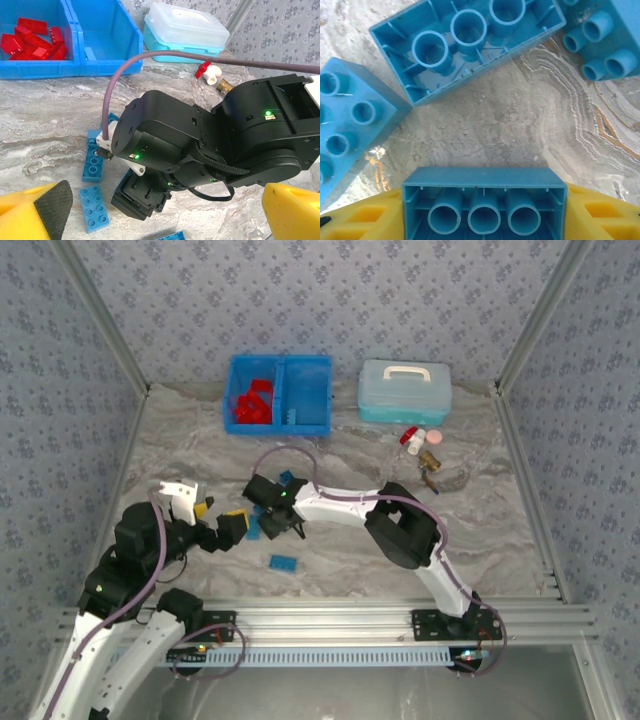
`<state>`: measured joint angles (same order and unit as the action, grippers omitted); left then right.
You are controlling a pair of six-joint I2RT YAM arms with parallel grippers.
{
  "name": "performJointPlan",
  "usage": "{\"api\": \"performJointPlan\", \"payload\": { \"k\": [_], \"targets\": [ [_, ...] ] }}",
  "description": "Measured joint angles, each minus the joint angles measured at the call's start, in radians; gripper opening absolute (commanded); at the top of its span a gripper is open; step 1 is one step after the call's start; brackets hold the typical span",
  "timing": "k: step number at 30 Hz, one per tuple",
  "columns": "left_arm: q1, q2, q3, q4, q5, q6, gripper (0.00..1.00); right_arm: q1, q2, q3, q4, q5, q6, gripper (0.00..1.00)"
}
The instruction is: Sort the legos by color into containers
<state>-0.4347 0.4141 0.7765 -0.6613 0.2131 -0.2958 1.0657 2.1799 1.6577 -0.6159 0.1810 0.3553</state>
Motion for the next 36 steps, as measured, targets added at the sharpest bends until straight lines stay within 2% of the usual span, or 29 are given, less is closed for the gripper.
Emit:
{"api": "performJointPlan", "payload": {
  "k": [3, 8, 11, 15, 20, 25, 29, 36],
  "targets": [
    [0.003, 0.0, 0.0, 0.0, 0.0, 0.0, 0.99, -0.003, -0.029, -0.004, -0.01, 0.019, -0.001, 0.59],
    [0.003, 0.0, 0.0, 0.0, 0.0, 0.0, 0.99, -0.051, -0.161, 0.002, -0.004, 0.047, -0.031, 0.59],
    [0.003, 0.0, 0.0, 0.0, 0.0, 0.0, 0.99, -0.128, -0.214, 0.053, 0.031, 0.055, -0.061, 0.59],
    [0.008, 0.0, 0.0, 0.0, 0.0, 0.0, 0.99, -0.255, -0.202, 0.172, 0.101, 0.039, -0.105, 0.58],
    [0.01, 0.0, 0.0, 0.0, 0.0, 0.0, 0.99, -0.381, -0.005, 0.523, 0.105, 0.018, -0.143, 0.58],
    [0.01, 0.002, 0.0, 0.0, 0.0, 0.0, 0.99, -0.433, 0.264, 0.864, 0.098, 0.006, -0.183, 0.58],
    [0.01, 0.013, 0.0, 0.0, 0.0, 0.0, 0.99, -0.443, 0.394, 0.93, 0.117, 0.006, -0.22, 0.58],
    [0.01, 0.024, 0.0, 0.0, 0.0, 0.0, 0.99, -0.458, 0.514, 0.972, 0.191, 0.006, -0.263, 0.57]
  ]
}}
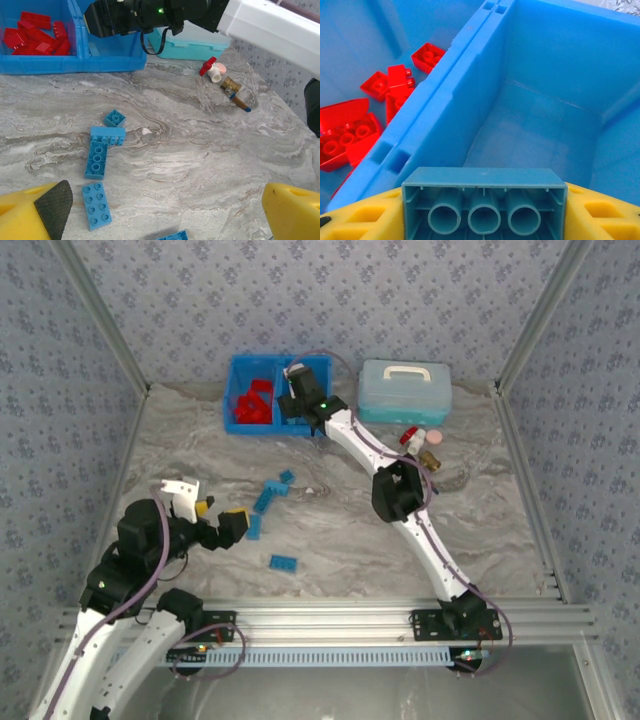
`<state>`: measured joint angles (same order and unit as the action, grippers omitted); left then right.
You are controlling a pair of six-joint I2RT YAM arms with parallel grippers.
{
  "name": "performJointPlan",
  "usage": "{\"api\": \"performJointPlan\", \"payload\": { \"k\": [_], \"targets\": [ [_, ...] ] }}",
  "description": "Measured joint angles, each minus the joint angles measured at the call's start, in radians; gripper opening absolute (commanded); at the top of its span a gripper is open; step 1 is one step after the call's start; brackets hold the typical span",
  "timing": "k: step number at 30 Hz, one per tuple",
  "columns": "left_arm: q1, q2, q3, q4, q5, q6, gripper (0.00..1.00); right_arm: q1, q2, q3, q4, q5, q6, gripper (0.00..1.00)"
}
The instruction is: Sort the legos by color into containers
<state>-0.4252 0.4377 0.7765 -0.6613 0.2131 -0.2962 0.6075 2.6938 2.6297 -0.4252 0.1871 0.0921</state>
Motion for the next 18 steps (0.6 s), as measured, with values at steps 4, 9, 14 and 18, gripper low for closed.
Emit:
{"api": "performJointPlan", "payload": {
  "k": [4, 9, 14, 18],
  "targets": [
    [0.0, 0.004, 0.0, 0.0, 0.0, 0.0, 0.99, -0.016, 0.024, 0.019, 0.048, 0.0, -0.005, 0.63],
    [0.0, 0.004, 0.0, 0.0, 0.0, 0.0, 0.99, -0.027, 0.027, 0.038, 0.078, 0.0, -0.007, 0.82],
    [0.0, 0.004, 0.0, 0.0, 0.0, 0.0, 0.99, -0.02, 0.022, 0.067, 0.069, -0.003, -0.011, 0.87],
    [0.0, 0.004, 0.0, 0.0, 0.0, 0.0, 0.99, -0.01, -0.031, 0.026, 0.012, -0.018, 0.008, 0.87]
  ]
}}
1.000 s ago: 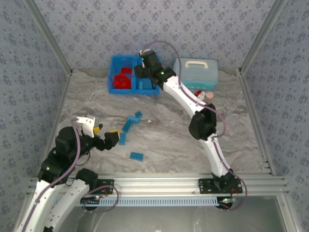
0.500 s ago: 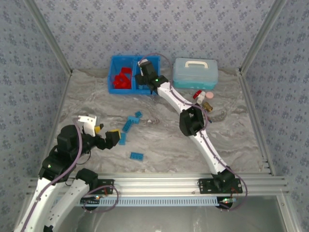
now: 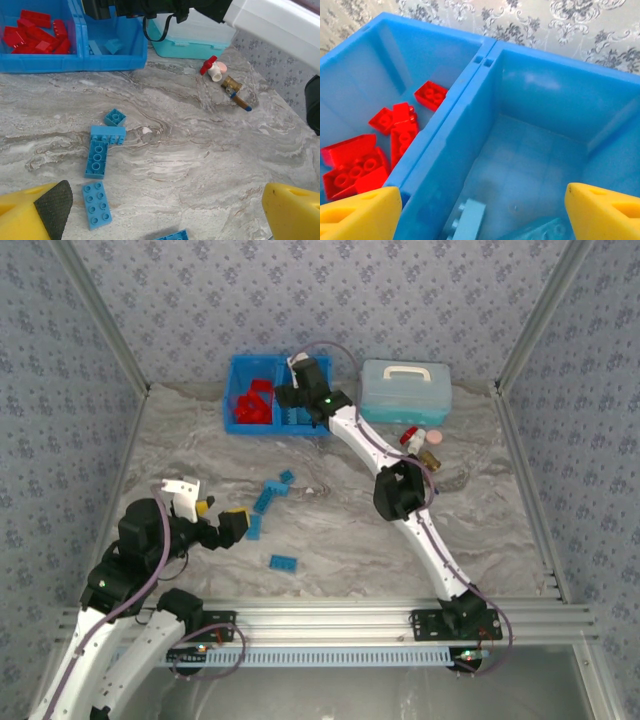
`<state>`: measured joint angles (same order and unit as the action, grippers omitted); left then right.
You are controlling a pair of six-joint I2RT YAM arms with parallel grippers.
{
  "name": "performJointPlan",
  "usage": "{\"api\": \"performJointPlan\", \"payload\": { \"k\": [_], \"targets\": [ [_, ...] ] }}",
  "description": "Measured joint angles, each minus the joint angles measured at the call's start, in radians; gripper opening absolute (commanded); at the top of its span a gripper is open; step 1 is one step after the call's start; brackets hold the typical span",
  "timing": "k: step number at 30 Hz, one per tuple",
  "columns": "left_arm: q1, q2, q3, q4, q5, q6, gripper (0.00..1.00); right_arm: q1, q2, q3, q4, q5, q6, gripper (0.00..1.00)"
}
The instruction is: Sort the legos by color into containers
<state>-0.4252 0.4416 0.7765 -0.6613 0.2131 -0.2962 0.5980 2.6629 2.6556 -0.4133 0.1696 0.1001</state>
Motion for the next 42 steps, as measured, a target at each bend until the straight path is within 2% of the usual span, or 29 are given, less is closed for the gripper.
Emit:
{"api": "performJointPlan", "payload": {
  "k": [4, 9, 11, 14, 17, 23, 27, 36, 39, 42],
  "targets": [
    [0.0, 0.0, 0.0, 0.0, 0.0, 0.0, 0.99, 0.018, -0.183, -0.192, -0.06, -0.016, 0.021, 0.88],
    [0.0, -0.002, 0.0, 0.0, 0.0, 0.0, 0.99, 0.099, -0.604, -0.713, 0.012, -0.032, -0.013, 0.92],
    [0.0, -0.002, 0.0, 0.0, 0.0, 0.0, 0.99, 0.166, -0.776, -0.919, 0.047, -0.048, -0.05, 0.92],
    [0.002, -0.002, 0.0, 0.0, 0.001, 0.0, 0.99, 0.28, -0.956, -1.139, 0.074, -0.064, -0.102, 0.92],
    [0.009, -0.002, 0.0, 0.0, 0.005, 0.0, 0.99, 0.37, -1.051, -1.302, 0.08, -0.082, -0.134, 0.93],
    [0.011, -0.002, 0.0, 0.0, 0.012, 0.0, 0.99, 0.516, -1.077, -1.498, 0.07, -0.089, -0.142, 0.95],
    [0.011, -0.002, 0.0, 0.0, 0.011, 0.0, 0.99, 0.599, -1.059, -1.548, 0.068, -0.089, -0.124, 1.0],
    [0.011, -0.002, 0.0, 0.0, 0.03, 0.0, 0.99, 0.652, -0.921, -1.549, 0.113, -0.109, -0.108, 1.0],
    [0.011, -0.002, 0.0, 0.0, 0.034, 0.0, 0.99, 0.655, -0.871, -1.549, 0.124, -0.12, -0.108, 0.96],
    [0.011, -0.002, 0.0, 0.0, 0.034, 0.0, 0.99, 0.65, -0.839, -1.549, 0.135, -0.131, -0.106, 0.86]
  ]
}}
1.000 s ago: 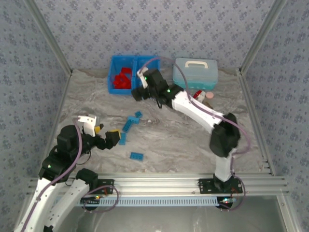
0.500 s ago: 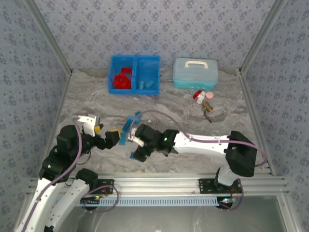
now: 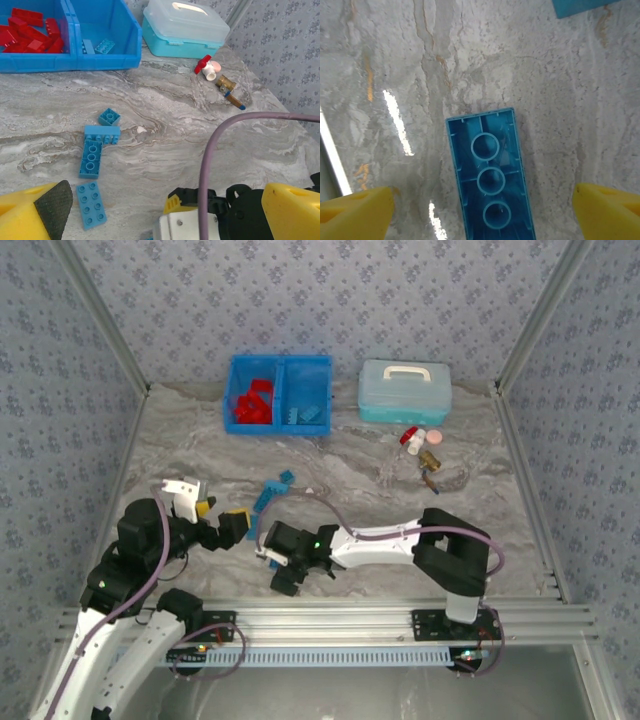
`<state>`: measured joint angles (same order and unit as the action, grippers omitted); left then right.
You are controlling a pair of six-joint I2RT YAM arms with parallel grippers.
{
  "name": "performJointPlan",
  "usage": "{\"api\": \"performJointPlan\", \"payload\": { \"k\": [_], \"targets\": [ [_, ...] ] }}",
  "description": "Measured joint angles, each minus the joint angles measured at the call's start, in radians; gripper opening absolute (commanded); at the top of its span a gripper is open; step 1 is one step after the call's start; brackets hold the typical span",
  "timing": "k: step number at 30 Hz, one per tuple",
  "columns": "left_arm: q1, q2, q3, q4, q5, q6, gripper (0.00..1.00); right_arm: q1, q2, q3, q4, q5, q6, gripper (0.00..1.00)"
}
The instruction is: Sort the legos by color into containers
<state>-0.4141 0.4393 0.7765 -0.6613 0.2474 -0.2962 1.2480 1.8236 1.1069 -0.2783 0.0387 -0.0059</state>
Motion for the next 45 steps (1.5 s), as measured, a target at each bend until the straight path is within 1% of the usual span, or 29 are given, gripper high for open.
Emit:
{"api": "performJointPlan", "payload": {
  "k": [6, 9, 11, 16, 21, 25, 27, 31, 35, 37, 39, 45],
  "targets": [
    [0.0, 0.0, 0.0, 0.0, 0.0, 0.0, 0.99, -0.011, 0.04, 0.0, 0.022, -0.011, 0.002, 0.59],
    [0.001, 0.0, 0.0, 0.0, 0.0, 0.0, 0.99, -0.013, 0.043, 0.003, 0.027, -0.009, 0.004, 0.48],
    [0.002, 0.0, 0.0, 0.0, 0.0, 0.0, 0.99, -0.016, 0.043, 0.003, 0.025, -0.006, 0.003, 0.43],
    [0.002, 0.0, 0.0, 0.0, 0.0, 0.0, 0.99, -0.035, 0.034, 0.002, 0.035, -0.011, 0.024, 0.38],
    [0.002, 0.0, 0.0, 0.0, 0.0, 0.0, 0.99, -0.078, -0.034, 0.002, 0.061, -0.013, 0.057, 0.37],
    [0.002, 0.0, 0.0, 0.0, 0.0, 0.0, 0.99, -0.138, -0.119, 0.013, 0.067, -0.01, 0.069, 0.38],
    [0.002, 0.0, 0.0, 0.0, 0.0, 0.0, 0.99, -0.187, -0.144, 0.054, 0.066, -0.006, 0.07, 0.38],
    [0.002, 0.001, 0.0, 0.0, 0.0, 0.0, 0.99, -0.301, -0.128, 0.225, 0.068, 0.026, 0.071, 0.38],
    [0.003, 0.002, 0.0, 0.0, 0.0, 0.0, 0.99, -0.417, -0.016, 0.483, 0.087, 0.066, 0.074, 0.38],
    [0.005, 0.003, 0.0, -0.001, 0.0, 0.0, 0.99, -0.468, 0.083, 0.638, 0.081, 0.081, 0.085, 0.37],
    [0.007, 0.007, 0.0, 0.0, 0.0, 0.0, 0.99, -0.518, 0.225, 0.84, 0.053, 0.097, 0.096, 0.37],
    [0.008, 0.021, 0.0, -0.001, 0.0, 0.0, 0.99, -0.609, 0.663, 1.412, -0.077, 0.12, 0.106, 0.39]
  ]
}}
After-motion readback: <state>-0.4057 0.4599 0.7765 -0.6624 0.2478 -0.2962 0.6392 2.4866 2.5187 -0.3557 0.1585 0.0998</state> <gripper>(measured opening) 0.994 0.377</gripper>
